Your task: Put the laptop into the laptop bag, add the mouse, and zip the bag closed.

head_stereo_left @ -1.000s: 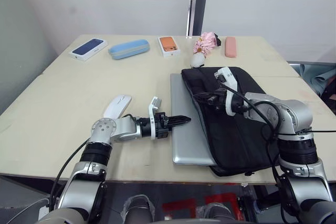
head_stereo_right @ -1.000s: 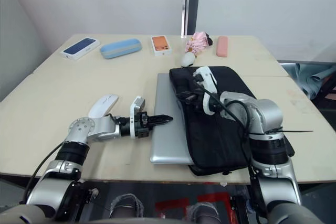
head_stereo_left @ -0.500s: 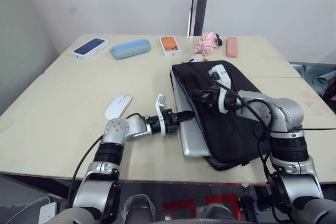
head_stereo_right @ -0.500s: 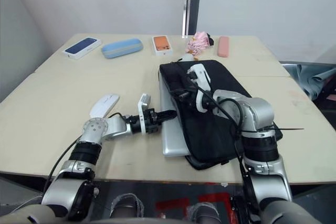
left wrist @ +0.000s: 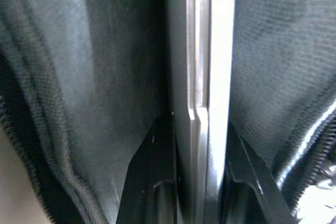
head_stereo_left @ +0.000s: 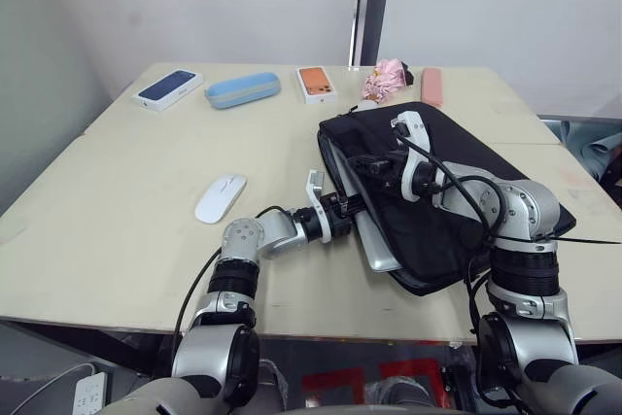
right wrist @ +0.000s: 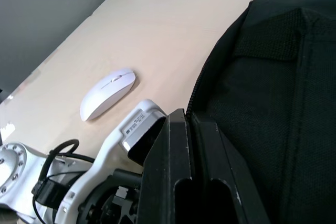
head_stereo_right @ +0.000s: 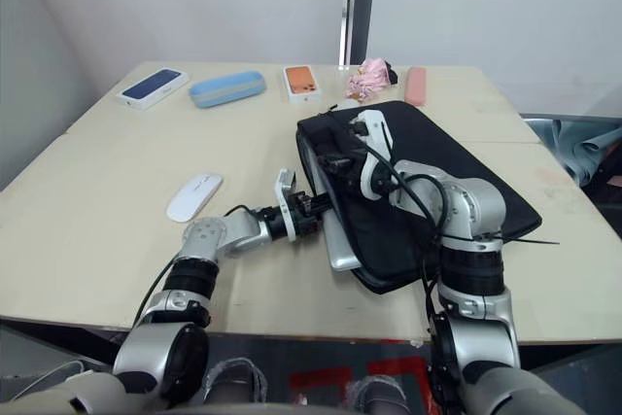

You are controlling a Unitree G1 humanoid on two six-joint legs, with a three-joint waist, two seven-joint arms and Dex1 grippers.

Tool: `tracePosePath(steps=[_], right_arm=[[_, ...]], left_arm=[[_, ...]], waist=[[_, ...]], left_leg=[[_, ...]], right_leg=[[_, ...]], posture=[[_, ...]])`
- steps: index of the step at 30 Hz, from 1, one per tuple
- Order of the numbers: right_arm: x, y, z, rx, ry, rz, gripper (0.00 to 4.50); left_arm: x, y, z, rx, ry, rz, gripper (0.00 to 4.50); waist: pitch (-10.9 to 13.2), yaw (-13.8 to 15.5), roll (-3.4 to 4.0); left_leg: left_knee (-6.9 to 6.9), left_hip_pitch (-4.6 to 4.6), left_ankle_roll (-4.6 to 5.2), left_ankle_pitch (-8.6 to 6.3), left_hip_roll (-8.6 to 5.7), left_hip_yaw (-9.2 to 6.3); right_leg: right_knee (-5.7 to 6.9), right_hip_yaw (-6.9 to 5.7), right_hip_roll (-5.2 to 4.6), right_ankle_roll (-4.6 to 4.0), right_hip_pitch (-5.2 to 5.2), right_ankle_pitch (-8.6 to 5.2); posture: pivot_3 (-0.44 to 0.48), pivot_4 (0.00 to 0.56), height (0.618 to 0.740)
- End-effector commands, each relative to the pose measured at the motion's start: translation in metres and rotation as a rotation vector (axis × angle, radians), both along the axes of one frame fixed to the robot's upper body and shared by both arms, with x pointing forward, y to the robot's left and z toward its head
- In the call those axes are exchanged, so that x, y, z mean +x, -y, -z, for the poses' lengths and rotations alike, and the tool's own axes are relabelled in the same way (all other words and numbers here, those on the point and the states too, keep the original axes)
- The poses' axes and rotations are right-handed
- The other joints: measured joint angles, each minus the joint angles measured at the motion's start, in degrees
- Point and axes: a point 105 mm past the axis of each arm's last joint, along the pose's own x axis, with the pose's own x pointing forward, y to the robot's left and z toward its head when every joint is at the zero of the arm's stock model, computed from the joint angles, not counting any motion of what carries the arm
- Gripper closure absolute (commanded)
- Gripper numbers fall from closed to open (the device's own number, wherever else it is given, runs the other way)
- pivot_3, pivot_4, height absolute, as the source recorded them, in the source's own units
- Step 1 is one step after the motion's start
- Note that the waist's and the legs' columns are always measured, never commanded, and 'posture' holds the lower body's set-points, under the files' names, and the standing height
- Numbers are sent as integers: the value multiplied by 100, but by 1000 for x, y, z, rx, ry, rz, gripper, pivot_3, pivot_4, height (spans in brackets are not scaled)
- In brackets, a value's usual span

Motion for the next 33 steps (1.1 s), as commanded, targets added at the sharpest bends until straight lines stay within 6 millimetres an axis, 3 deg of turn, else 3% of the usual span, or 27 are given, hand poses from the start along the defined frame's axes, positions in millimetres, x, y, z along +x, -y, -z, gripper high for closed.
tracePosePath(steps=[1, 7, 20, 27, 29, 30, 33], right_arm=[[0, -2, -11, 24, 31, -5, 4455], [-1, -3, -11, 40, 20, 4, 4455], [-6, -11, -3, 67, -18, 3, 4455], [-2, -1, -3, 53, -12, 32, 4455], [0, 1, -3, 45, -7, 38, 4500], [1, 1, -3, 43, -5, 40, 4500], [2, 2, -3, 44, -4, 42, 4500]], left_arm=[[-4, 16, -29, -83, 88, 59, 4214], [5, 15, -31, -110, 57, 10, 4214], [3, 33, -21, -34, 60, 35, 4214], [-2, 22, -18, -11, 101, 43, 4214], [-2, 17, -17, -5, 111, 42, 3203], [-2, 15, -17, -3, 117, 38, 3080], [-1, 10, -19, -1, 133, 28, 1877]], waist=[[0, 13, 1], [-2, 23, 4], [-8, 46, 17], [-8, 46, 19], [-8, 38, 19], [-8, 38, 19], [-8, 29, 19]], left_leg=[[-1, 0, 0, 0, 0, 0], [-2, 0, 0, 0, -1, 0], [-2, 2, 0, 0, -6, 0], [-2, 2, 0, 0, -7, 0], [-7, 1, 0, 0, -7, 0], [-9, 1, 0, 0, -7, 1], [-15, -3, 0, 0, -7, 0]], right_leg=[[-1, 0, 0, 1, 0, 1], [-2, 1, -1, 5, 1, 3], [-4, 1, -8, 12, 4, 7], [-6, 1, -9, 15, 3, 8], [-11, 1, -9, 15, 3, 9], [-13, 0, -8, 15, 3, 9], [-24, -2, -8, 16, 2, 9]], posture=[[0, 150, 740], [0, 150, 740], [0, 150, 740], [0, 150, 740], [0, 150, 740], [0, 150, 740], [0, 150, 740]])
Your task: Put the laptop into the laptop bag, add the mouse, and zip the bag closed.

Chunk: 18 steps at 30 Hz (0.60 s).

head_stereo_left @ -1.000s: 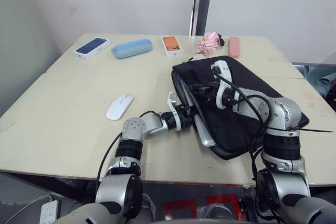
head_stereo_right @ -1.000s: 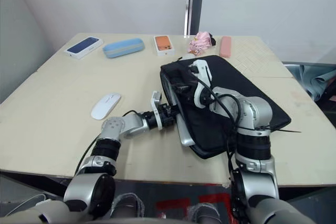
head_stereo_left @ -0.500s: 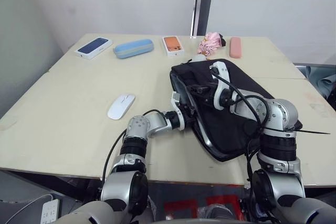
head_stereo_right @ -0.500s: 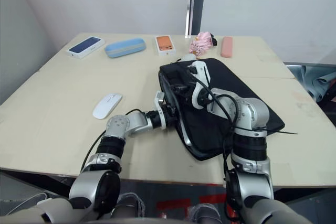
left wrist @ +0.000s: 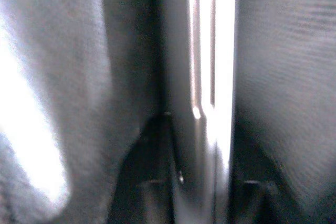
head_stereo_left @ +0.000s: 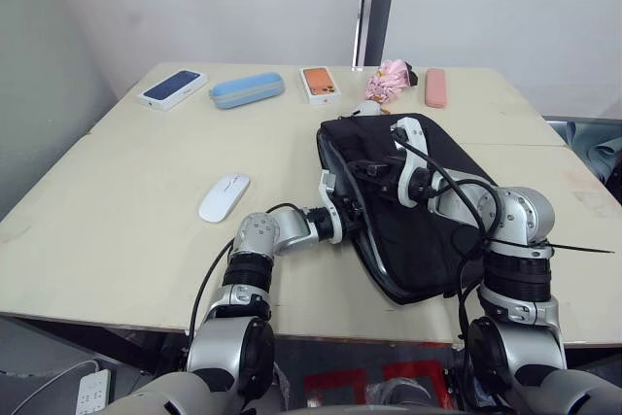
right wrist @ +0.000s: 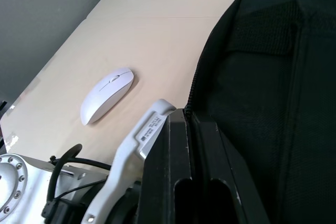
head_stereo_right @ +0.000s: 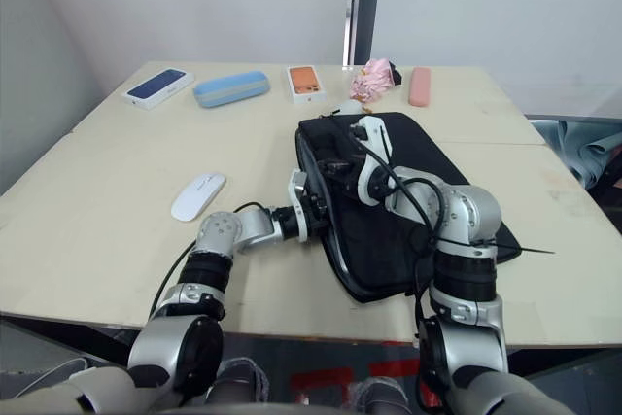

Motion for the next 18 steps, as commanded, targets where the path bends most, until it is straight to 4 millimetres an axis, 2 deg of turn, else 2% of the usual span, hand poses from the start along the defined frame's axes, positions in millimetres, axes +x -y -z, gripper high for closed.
tracePosePath(steps=[1, 2, 18], right_arm=[[3, 1, -11, 14, 45, 1, 4500], [3, 1, -11, 14, 47, 2, 4500], [8, 6, -11, 5, 55, 6, 4500]], left_arm=[[0, -2, -23, -75, 86, 3, 1491], [-1, -3, -23, -76, 89, 3, 1257], [-17, -29, -23, 5, 126, 63, 1257]], waist=[[0, -7, 0], [0, -12, 0], [0, -52, 1]], left_leg=[[-1, -1, 0, 0, 0, 0], [-2, -1, 0, 0, 0, 0], [-3, -2, 0, 0, 0, -1]], right_leg=[[-3, -1, 0, 0, 0, 0], [-4, -1, 0, 0, 0, 0], [-6, -3, 1, 0, 0, 0]], posture=[[0, 150, 740], [0, 150, 740], [0, 150, 740]])
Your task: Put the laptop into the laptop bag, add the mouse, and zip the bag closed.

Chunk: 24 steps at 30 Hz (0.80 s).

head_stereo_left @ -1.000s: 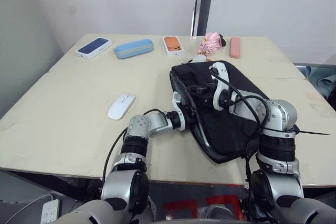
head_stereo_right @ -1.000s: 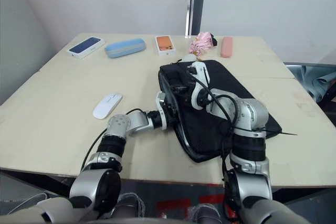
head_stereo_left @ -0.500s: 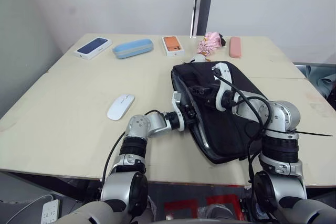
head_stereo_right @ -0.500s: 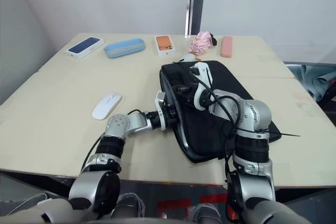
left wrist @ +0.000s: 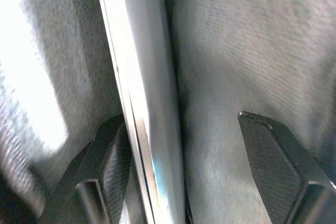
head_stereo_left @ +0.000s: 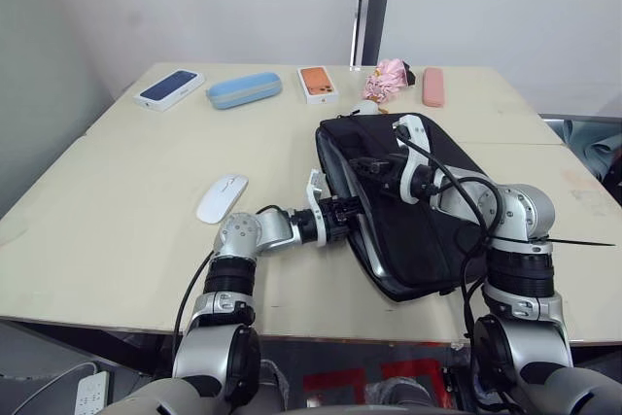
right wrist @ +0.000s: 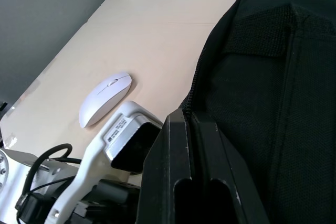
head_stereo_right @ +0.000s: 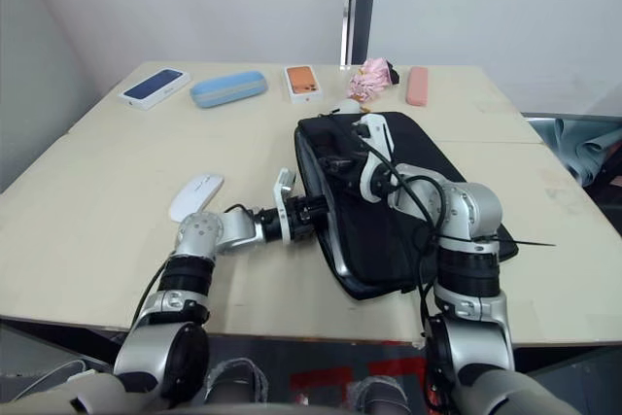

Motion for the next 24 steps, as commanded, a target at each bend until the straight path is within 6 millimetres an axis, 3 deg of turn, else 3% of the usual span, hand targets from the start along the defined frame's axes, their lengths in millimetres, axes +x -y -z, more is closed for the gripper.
tracePosePath(steps=[1, 8, 13, 17, 24], right_arm=[[3, 4, -10, 3, 43, 15, 4500], [3, 2, -10, 7, 44, 8, 4500], [3, 1, -10, 7, 46, 6, 4500], [3, 1, -11, 11, 48, 4, 4500], [-1, -8, -14, 43, 46, -20, 4500]], left_arm=[[-8, -5, -21, -54, 69, 37, 1257], [-6, -6, -15, -33, 54, 13, 1257], [-7, -5, -16, -44, 54, 16, 2806], [-6, -5, -17, -70, 32, 7, 4339], [-8, 2, -19, -80, 25, 35, 4364]], waist=[[0, -1, 0], [0, -1, 1], [1, -5, 1], [1, -8, 1], [1, -27, 1]], left_leg=[[0, 0, 0, 0, 0, 0], [-1, -1, 0, 0, 0, 0], [-2, -1, 0, 0, 0, 0], [-5, -1, 0, 0, 0, 0], [-17, -4, 0, 0, 0, 1]], right_leg=[[0, 0, 0, 0, 0, 0], [-2, -1, 0, 0, 0, 0], [-4, -1, 0, 0, 0, 0], [-8, -1, 0, 0, 0, 0], [-21, -4, 1, 0, -1, 0]], posture=[[0, 150, 740], [0, 150, 740], [0, 150, 740], [0, 150, 740], [0, 150, 740]])
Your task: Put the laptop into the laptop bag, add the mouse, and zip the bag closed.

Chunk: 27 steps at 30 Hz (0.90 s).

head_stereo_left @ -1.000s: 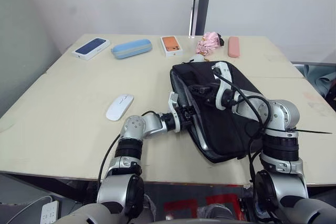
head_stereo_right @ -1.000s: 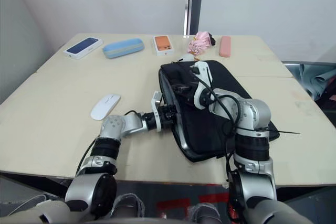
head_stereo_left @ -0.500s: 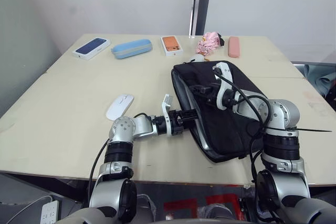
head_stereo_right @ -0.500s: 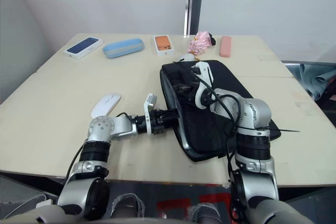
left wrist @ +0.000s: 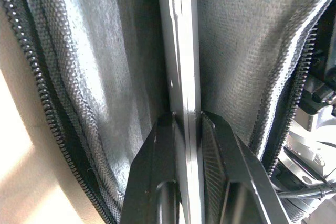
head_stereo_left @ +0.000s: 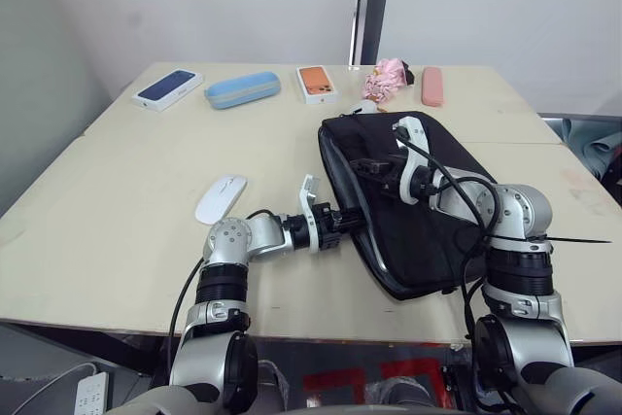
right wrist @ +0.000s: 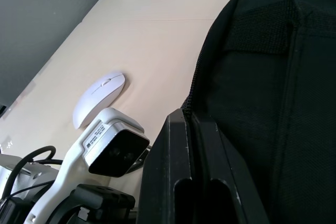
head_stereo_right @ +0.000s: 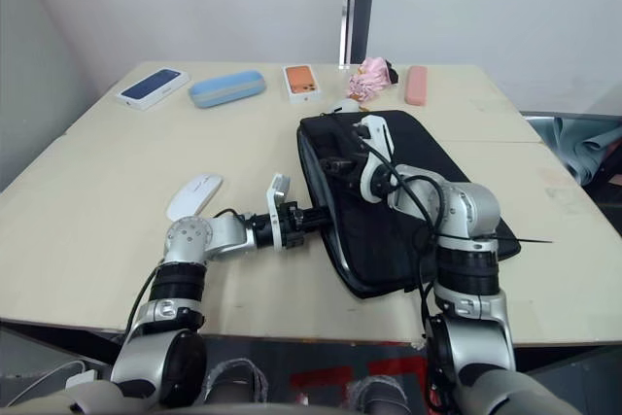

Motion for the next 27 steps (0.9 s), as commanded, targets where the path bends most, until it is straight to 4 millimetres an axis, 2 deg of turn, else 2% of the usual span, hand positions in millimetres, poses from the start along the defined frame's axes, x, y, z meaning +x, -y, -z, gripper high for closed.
tracePosePath(steps=[1, 7, 13, 24, 26, 27], right_arm=[[-3, -8, -19, 39, 65, -17, 4500], [-5, -21, -24, 84, 56, -19, 4500], [-5, -20, -25, 86, 50, -5, 4500], [-6, -17, -22, 83, 40, 5, 4500], [-6, -16, -21, 79, 39, 7, 4500], [-5, -15, -21, 78, 38, 7, 4500]], left_arm=[[0, 13, -23, -79, 64, 42, 4364], [2, 33, -25, -87, 69, 65, 4364], [0, 47, -25, -88, 80, 105, 4364], [-1, 45, -24, -64, 120, 117, 4364], [-2, 42, -23, -58, 131, 122, 3318], [-2, 39, -21, -40, 138, 116, 3012]], waist=[[0, -1, 0], [0, -4, 1], [1, -15, 2], [2, -11, 3], [2, -12, 4], [2, -14, 4]], left_leg=[[0, -1, 0, 0, 0, 0], [0, -1, 0, 0, 0, 0], [-5, -1, 0, 0, 0, 1], [-10, -1, 0, 0, -1, 1], [-10, -1, -1, 0, -1, 1], [-10, -1, -1, 0, -1, 1]], right_leg=[[-2, -1, 0, 0, 0, 0], [-2, 0, -1, 1, 0, 1], [-6, 0, 0, 5, -1, 3], [-11, -1, 0, 10, 0, 6], [-11, 0, 0, 10, 0, 6], [-12, -1, 0, 10, -1, 6]], posture=[[0, 150, 740], [0, 150, 740], [0, 150, 740], [0, 150, 740], [0, 150, 740], [0, 150, 740]])
